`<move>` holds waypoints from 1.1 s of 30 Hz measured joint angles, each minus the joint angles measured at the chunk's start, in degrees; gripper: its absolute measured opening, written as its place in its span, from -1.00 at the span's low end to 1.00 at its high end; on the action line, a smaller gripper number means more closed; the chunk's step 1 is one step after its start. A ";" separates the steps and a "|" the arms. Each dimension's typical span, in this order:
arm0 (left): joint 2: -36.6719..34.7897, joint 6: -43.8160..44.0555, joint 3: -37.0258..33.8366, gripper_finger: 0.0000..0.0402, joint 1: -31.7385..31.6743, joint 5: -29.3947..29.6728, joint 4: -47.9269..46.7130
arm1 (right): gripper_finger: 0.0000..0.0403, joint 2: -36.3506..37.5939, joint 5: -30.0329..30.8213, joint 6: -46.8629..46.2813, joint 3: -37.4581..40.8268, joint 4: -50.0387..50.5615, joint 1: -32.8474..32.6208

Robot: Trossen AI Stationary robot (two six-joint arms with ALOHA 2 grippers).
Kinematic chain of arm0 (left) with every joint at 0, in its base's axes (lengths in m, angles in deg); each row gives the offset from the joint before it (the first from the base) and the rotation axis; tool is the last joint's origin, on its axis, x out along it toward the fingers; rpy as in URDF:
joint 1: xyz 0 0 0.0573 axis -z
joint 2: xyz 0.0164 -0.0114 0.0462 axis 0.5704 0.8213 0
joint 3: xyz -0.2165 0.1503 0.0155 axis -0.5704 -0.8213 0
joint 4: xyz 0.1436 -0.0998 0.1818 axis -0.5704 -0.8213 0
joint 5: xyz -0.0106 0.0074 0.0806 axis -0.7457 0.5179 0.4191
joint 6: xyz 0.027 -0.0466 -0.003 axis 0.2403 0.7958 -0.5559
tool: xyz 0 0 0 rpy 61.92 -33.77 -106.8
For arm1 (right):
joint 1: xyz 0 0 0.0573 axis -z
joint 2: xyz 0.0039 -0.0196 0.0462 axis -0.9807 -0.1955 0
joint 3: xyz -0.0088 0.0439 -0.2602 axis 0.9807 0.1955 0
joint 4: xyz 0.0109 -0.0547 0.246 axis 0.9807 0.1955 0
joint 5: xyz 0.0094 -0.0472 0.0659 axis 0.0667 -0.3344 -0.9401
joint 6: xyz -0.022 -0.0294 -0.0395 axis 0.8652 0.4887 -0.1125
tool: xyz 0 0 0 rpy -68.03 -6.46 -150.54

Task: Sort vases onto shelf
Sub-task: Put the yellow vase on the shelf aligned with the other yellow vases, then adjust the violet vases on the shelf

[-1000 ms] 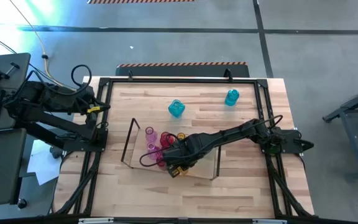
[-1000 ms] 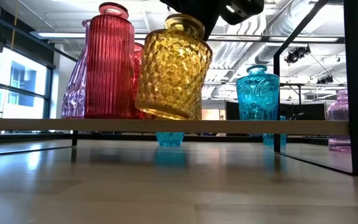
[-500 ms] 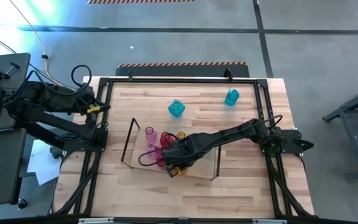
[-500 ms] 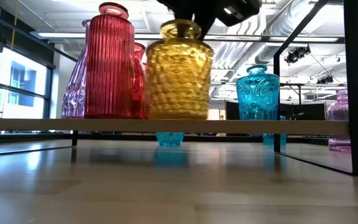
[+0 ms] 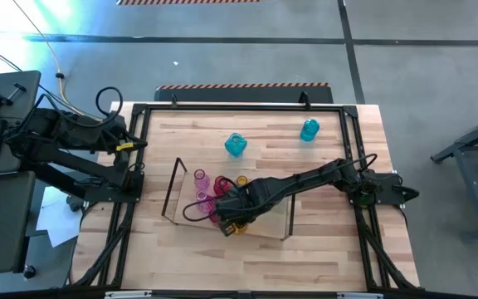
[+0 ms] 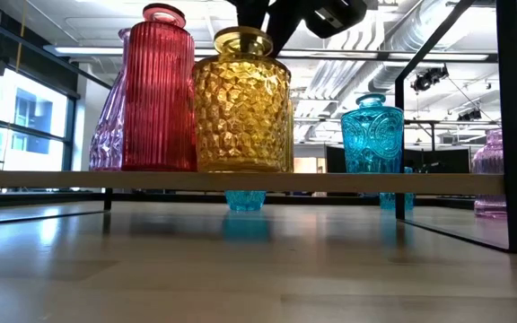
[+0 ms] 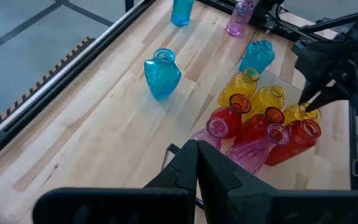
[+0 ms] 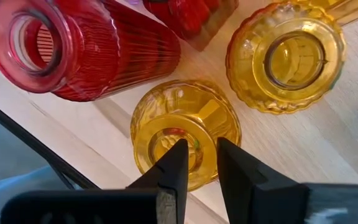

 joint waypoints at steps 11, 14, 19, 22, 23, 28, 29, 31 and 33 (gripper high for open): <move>0.00 0.04 0.00 -1.00 0.00 -0.61 0.02 | -0.68 0.07 1.39 -0.64 -0.63 0.18 0.00; 0.00 0.10 0.00 -1.00 0.01 -0.61 0.01 | -0.68 0.07 1.90 -1.15 -0.63 1.02 0.00; 0.00 0.20 0.00 -1.00 0.02 -0.61 0.02 | -0.68 0.09 1.92 -1.36 -0.63 1.45 0.00; 0.00 0.17 0.00 -1.00 0.00 -0.61 0.00 | -0.68 0.09 1.92 -1.36 -0.63 1.52 0.00; 0.00 0.17 0.00 -1.00 0.01 -0.61 0.02 | -0.68 0.11 1.92 -1.36 -0.63 1.54 0.00; 0.00 0.17 0.00 -1.00 0.00 -0.61 0.02 | -0.68 0.33 1.92 -1.41 -0.63 1.56 0.00; 0.00 0.17 0.00 -1.00 0.02 -0.61 0.02 | -0.68 0.45 1.94 -1.41 -0.72 1.58 0.00; 0.00 0.17 0.00 -1.00 0.00 -0.62 0.02 | -0.68 0.44 2.79 -1.39 -2.65 3.55 0.00; -0.02 0.16 0.00 -1.00 0.01 -0.61 0.02 | -0.68 0.57 4.85 -1.39 -4.74 4.73 -0.02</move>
